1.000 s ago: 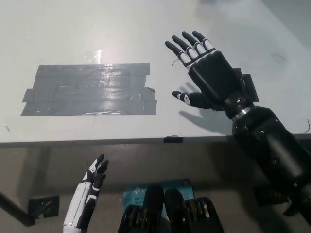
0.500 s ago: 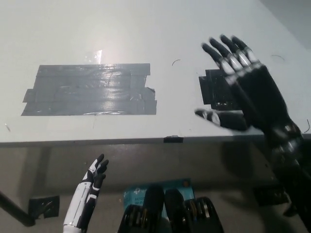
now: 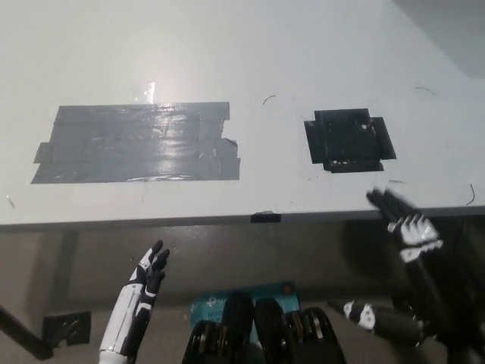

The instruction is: A stack of plates is kept in the middle of the desk close to the robot and the robot grabs the stack with its right hand, picks it up and hands it to a person.

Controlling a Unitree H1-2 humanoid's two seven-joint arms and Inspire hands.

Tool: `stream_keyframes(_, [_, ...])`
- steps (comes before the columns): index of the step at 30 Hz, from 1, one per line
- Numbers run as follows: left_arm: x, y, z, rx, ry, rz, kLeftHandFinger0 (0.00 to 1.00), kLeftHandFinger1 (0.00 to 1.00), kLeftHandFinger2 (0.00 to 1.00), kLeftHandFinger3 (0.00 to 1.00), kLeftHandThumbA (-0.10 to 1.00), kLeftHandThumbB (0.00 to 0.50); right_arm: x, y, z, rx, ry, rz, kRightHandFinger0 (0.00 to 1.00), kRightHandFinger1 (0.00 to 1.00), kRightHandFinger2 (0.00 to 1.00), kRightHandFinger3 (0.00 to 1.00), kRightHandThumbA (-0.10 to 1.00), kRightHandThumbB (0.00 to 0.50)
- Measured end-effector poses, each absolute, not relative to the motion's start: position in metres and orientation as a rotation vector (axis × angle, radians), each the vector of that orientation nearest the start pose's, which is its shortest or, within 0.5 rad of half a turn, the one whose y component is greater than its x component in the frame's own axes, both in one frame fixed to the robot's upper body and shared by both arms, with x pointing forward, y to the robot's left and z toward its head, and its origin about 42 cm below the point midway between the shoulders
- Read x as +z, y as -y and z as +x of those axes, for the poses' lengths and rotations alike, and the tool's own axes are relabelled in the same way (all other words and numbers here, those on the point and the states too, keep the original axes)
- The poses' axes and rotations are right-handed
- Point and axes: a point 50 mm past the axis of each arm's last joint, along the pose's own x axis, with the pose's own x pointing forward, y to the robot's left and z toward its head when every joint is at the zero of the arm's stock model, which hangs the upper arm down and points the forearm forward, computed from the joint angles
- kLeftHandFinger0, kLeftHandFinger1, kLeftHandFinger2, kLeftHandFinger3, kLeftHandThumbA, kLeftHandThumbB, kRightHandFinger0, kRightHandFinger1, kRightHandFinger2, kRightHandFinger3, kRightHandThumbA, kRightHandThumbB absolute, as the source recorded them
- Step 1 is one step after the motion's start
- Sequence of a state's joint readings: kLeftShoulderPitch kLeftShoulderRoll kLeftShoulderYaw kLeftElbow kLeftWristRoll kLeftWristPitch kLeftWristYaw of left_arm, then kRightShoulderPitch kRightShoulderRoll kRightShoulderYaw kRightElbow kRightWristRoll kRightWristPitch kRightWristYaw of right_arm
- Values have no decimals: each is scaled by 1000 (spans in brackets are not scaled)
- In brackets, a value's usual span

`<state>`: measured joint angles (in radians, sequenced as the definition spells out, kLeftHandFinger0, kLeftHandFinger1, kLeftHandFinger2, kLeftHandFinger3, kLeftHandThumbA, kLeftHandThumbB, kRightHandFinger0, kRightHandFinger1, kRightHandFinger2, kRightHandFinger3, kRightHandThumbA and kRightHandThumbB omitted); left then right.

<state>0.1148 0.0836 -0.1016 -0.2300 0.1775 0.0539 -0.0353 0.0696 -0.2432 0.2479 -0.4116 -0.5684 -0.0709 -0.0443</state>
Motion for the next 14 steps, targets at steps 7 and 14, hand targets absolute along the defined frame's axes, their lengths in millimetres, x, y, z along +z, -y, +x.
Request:
stream_keyframes(7, [124,-212,245,-102,64,249,1000,1000,1000,1000,1000,0,138,199,245,178,265,-576,1000,1000,1000,1000,1000,308])
stream_keyframes(14, [126,-212,247,-99,72,248,1000,1000,1000,1000,1000,0,115,199,255,198,174,-470,1000,1000,1000,1000,1000,293])
